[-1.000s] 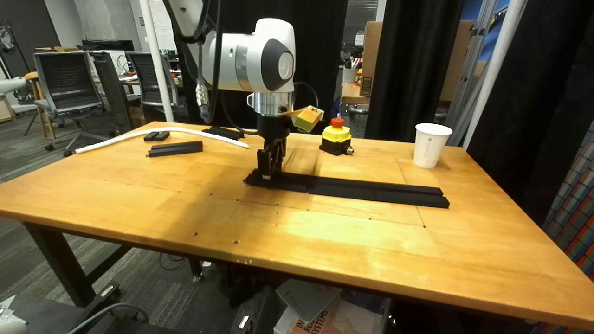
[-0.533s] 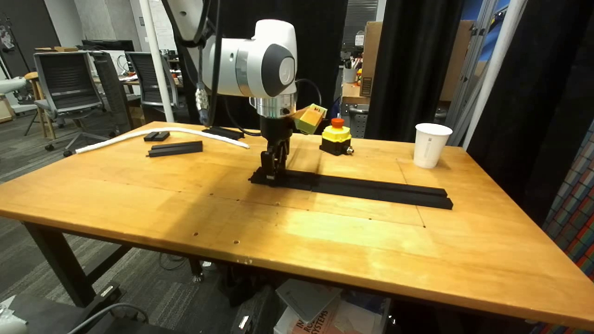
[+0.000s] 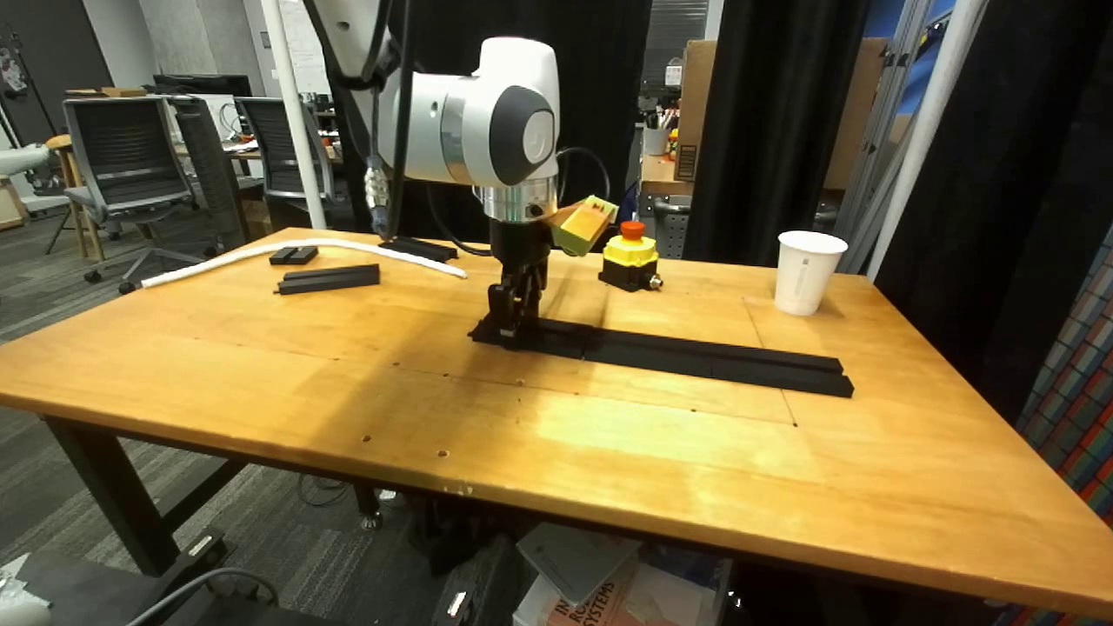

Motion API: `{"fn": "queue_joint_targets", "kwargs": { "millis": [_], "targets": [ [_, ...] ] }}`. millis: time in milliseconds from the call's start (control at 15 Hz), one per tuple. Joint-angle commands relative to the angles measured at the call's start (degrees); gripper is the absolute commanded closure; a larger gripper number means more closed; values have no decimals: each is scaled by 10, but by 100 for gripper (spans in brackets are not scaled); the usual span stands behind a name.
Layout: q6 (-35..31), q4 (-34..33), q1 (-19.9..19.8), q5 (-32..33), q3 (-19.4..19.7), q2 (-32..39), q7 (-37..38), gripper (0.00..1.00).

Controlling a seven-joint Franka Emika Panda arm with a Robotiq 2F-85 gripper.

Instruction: Align all the black objects in a straight line.

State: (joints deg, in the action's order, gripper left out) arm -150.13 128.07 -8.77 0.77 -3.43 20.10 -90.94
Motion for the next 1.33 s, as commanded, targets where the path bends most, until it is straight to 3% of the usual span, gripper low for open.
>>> {"fn": "queue_joint_targets", "kwargs": {
  "millis": [0,1267],
  "targets": [
    [-2,10,-9,-20,-4,-3,11,55],
    [5,15,-20,-21,-10,-6,-55,55]
  ]
}}
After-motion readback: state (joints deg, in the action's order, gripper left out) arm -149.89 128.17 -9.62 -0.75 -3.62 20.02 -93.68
